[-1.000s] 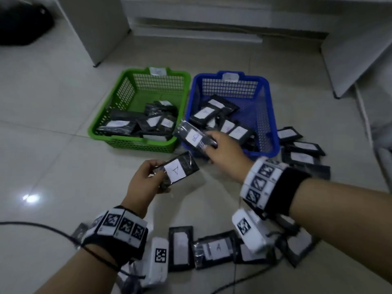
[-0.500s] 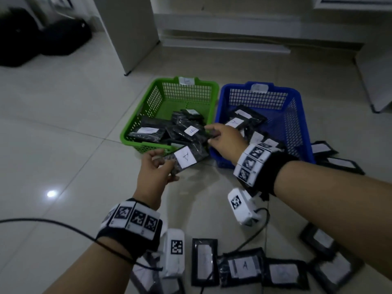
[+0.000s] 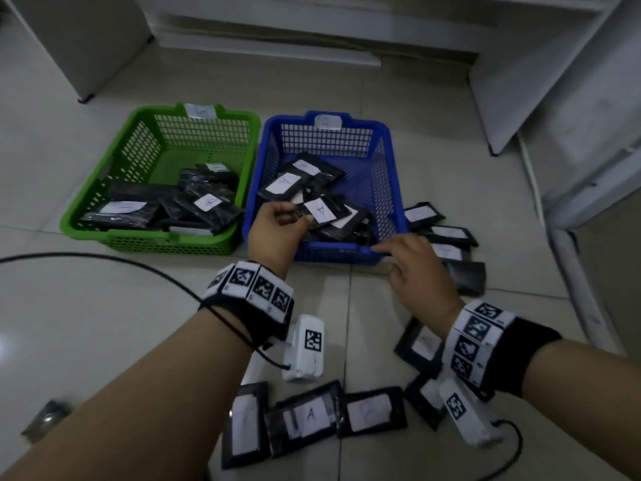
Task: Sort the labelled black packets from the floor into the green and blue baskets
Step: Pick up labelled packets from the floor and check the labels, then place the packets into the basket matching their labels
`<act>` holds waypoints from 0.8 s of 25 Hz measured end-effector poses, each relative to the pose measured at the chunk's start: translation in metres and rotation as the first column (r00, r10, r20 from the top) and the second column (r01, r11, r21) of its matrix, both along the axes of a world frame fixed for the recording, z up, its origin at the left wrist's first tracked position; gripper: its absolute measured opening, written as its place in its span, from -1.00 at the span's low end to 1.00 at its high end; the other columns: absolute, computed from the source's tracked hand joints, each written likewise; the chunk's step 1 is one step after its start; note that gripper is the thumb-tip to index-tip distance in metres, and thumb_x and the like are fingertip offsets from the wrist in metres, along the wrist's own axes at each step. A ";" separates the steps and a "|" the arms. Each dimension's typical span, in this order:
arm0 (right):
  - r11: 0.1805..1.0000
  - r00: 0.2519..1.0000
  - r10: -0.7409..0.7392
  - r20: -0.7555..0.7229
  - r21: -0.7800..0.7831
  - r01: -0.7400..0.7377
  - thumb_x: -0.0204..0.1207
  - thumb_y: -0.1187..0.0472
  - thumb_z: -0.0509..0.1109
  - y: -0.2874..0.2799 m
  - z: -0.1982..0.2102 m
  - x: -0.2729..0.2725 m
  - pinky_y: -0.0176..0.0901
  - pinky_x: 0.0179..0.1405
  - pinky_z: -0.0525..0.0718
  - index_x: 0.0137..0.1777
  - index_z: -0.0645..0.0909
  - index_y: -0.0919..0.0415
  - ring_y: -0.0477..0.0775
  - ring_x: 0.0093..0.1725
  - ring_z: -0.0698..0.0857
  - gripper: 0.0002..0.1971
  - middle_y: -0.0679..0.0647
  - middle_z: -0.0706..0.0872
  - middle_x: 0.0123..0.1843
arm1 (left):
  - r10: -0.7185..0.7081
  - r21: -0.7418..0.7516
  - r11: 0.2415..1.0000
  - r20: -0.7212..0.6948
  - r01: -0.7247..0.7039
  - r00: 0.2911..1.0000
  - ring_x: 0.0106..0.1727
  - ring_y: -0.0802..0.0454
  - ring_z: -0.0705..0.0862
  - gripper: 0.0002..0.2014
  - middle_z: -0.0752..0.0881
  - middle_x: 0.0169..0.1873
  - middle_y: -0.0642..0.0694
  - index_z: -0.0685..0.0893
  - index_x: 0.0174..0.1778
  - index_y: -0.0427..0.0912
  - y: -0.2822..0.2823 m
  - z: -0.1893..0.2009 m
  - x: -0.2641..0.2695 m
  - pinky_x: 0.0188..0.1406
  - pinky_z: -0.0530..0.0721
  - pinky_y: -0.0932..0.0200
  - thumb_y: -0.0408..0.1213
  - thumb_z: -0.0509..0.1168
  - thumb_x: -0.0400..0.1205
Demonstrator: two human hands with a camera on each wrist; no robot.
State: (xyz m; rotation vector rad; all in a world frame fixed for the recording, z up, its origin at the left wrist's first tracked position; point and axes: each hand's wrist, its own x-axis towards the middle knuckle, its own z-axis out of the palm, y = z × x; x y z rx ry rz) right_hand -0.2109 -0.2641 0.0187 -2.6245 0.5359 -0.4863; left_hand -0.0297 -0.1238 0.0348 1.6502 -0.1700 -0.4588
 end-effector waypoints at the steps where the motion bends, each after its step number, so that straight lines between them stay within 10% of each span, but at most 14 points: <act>1: 0.999 0.999 0.031 -0.023 0.011 -0.031 0.38 0.55 0.26 -0.001 -0.002 -0.005 -0.47 0.27 0.23 0.29 0.65 0.23 0.06 0.23 0.48 -0.51 0.20 0.64 0.21 | -0.017 0.036 0.999 0.036 0.015 0.999 -0.08 -0.10 0.76 -0.74 0.73 -0.17 -0.09 0.60 -0.09 -0.04 -0.004 -0.001 -0.001 0.03 0.76 -0.08 -0.25 0.53 0.42; 7: 0.977 0.979 0.161 -0.129 0.159 -0.139 0.46 0.61 0.19 -0.007 -0.001 -0.036 -0.18 0.58 0.18 0.51 0.47 0.25 -0.02 0.54 0.29 -0.40 0.14 0.39 0.58 | -0.217 0.385 0.921 0.401 0.051 0.890 0.13 -0.01 0.65 -0.66 0.57 0.23 -0.15 0.66 0.22 -0.08 -0.010 0.001 -0.023 0.32 0.59 0.12 -0.14 0.40 0.53; 11: 0.929 0.973 -0.143 -0.179 0.315 0.195 0.49 0.51 0.28 -0.011 0.003 -0.081 -0.35 0.37 0.37 0.39 0.59 0.22 0.09 0.40 0.53 -0.53 0.17 0.55 0.40 | -0.266 0.318 0.945 0.617 0.074 0.741 0.03 -0.01 0.59 -0.80 0.59 0.03 -0.15 0.70 -0.02 -0.12 -0.007 -0.001 -0.078 0.12 0.54 0.22 -0.39 0.33 0.48; 15: 0.846 0.858 -0.331 -0.392 0.279 0.454 0.38 0.22 0.52 -0.007 -0.010 -0.140 -0.06 0.33 0.53 0.36 0.56 0.21 0.24 0.29 0.56 -0.49 0.24 0.56 0.26 | -0.625 0.437 0.756 0.260 0.487 0.736 -0.12 0.12 0.60 -0.82 0.64 -0.05 -0.03 0.69 0.01 -0.04 -0.028 -0.027 -0.149 0.03 0.64 0.15 -0.31 0.38 0.51; 20: 0.824 0.743 -0.264 -0.615 0.257 0.505 0.15 -0.21 0.63 0.012 -0.024 -0.164 -0.03 0.36 0.48 0.49 0.39 0.08 0.16 0.37 0.44 -0.09 0.15 0.47 0.33 | -0.737 0.632 0.551 0.060 0.545 0.674 0.15 -0.07 0.59 -0.21 0.56 0.17 -0.12 0.42 0.36 -0.05 -0.042 -0.055 -0.185 0.14 0.62 0.02 -0.05 0.62 0.24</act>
